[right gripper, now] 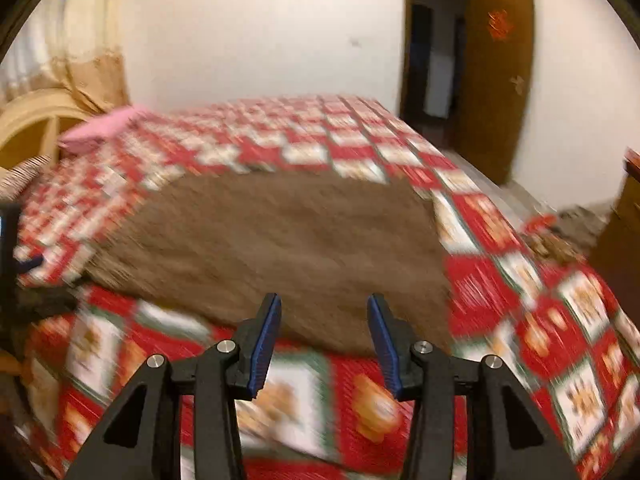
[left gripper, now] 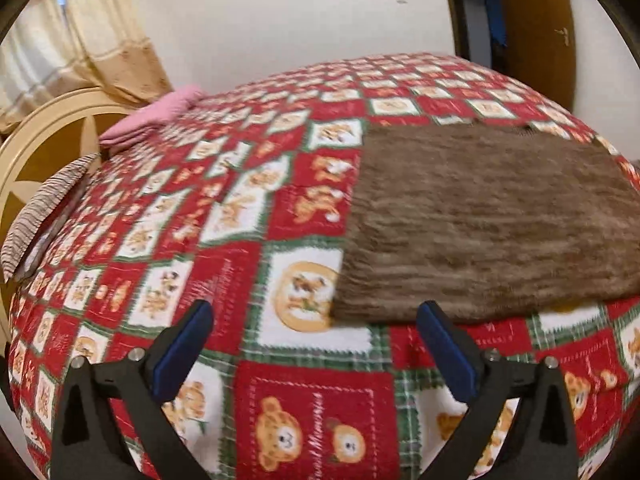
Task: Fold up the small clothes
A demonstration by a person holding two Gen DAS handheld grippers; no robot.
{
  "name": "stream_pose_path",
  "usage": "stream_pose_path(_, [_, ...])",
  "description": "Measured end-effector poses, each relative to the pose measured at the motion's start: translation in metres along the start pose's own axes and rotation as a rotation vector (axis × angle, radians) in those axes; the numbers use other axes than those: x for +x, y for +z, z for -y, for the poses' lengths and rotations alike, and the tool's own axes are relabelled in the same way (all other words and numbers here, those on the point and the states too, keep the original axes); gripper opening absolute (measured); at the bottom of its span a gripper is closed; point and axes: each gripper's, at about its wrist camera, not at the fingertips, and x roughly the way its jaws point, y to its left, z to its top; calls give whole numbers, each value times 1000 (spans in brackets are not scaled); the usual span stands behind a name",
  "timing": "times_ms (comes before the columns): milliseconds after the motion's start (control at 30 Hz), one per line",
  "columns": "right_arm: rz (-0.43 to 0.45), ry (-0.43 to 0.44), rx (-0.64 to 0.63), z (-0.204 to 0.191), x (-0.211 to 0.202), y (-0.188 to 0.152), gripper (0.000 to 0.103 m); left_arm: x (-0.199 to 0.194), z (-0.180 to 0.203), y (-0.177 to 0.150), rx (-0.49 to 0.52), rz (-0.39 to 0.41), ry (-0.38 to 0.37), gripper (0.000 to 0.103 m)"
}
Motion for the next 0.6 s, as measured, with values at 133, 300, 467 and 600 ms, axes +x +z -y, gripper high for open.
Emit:
stream_pose_path(133, [-4, 77, -20, -33, 24, 27, 47, 5, -10, 5, -59, -26, -47, 103])
stream_pose_path(300, [-53, 91, 0, -61, 70, 21, 47, 14, -13, 4, -92, -62, -49, 103])
stream_pose_path(467, [-134, 89, 8, -64, 101, -12, 48, 21, -26, -9, -249, -99, -141, 103])
stream_pose_path(600, [-126, 108, 14, -63, 99, -12, 53, 15, -51, -42, -567, -84, -308, 103])
